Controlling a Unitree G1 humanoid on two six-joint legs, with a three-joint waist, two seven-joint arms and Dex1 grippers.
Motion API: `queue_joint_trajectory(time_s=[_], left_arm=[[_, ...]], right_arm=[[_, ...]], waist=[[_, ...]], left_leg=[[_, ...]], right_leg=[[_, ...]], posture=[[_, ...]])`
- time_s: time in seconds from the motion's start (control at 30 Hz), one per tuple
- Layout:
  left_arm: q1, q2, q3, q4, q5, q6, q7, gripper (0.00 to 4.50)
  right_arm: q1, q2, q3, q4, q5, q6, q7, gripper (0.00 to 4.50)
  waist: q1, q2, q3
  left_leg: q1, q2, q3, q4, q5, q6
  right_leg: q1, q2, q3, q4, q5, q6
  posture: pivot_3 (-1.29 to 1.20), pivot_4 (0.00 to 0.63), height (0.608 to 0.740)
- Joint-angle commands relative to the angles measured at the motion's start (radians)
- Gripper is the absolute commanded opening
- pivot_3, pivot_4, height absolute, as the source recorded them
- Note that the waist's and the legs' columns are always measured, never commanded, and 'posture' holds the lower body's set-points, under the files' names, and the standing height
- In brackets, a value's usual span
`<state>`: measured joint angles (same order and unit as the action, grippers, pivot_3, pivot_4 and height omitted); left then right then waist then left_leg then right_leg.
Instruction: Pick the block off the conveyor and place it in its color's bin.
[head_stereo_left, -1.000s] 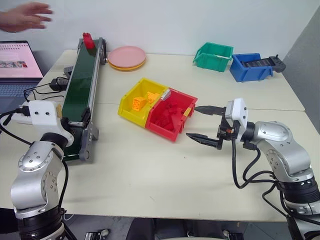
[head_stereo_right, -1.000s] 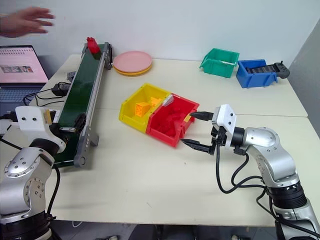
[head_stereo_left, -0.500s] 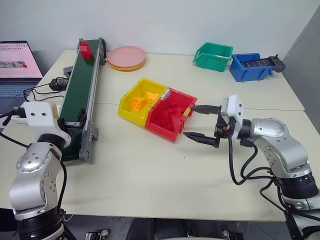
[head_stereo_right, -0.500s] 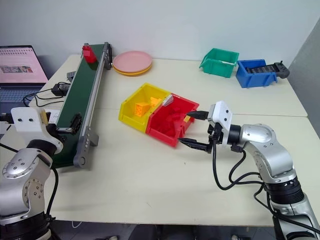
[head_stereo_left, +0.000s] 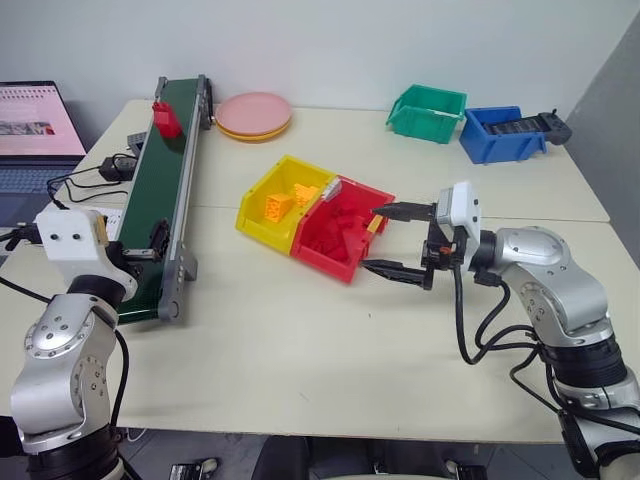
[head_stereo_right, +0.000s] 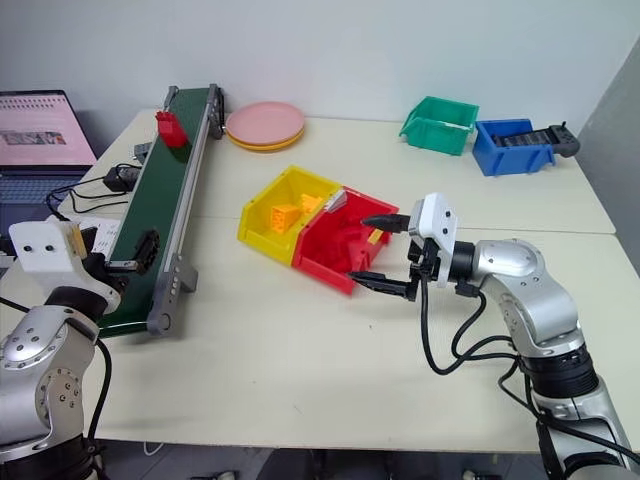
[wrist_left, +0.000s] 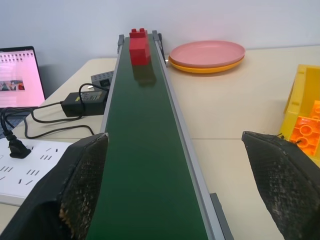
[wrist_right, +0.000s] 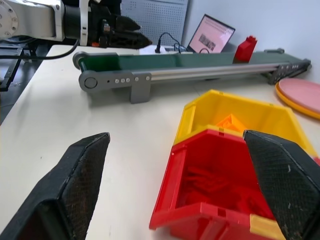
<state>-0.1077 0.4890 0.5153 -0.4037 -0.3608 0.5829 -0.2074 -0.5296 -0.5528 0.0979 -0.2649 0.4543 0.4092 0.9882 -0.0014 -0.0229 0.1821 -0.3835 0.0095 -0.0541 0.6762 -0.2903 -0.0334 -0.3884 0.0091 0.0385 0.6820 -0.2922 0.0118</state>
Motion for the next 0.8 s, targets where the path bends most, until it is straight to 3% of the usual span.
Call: queue_joint_trajectory(time_s=[0.03,0.8], left_arm=[[-0.015,0.027,0.002,-0.024,0.009,-0.017,-0.002,4.45],[-0.076,0.068,-0.007,0.094,0.016,0.066,0.011,4.45]], right_arm=[[-0.016,0.011,-0.042,-0.030,0.029,-0.022,-0.010,4.50],[0.023,-0.013,-0.058,-0.084,0.049,0.002,-0.038,4.50]], waist=[[0.000,0.000,0.000],[-0.001,0.000,0.000]], left_leg=[[0.000,0.000,0.000,0.000,0.000,0.000],[0.000,0.000,0.000,0.000,0.000,0.000]], right_leg=[[0.000,0.000,0.000,0.000,0.000,0.000],[0.000,0.000,0.000,0.000,0.000,0.000]], posture=[[0.00,0.150,0.740],[0.00,0.150,0.740]])
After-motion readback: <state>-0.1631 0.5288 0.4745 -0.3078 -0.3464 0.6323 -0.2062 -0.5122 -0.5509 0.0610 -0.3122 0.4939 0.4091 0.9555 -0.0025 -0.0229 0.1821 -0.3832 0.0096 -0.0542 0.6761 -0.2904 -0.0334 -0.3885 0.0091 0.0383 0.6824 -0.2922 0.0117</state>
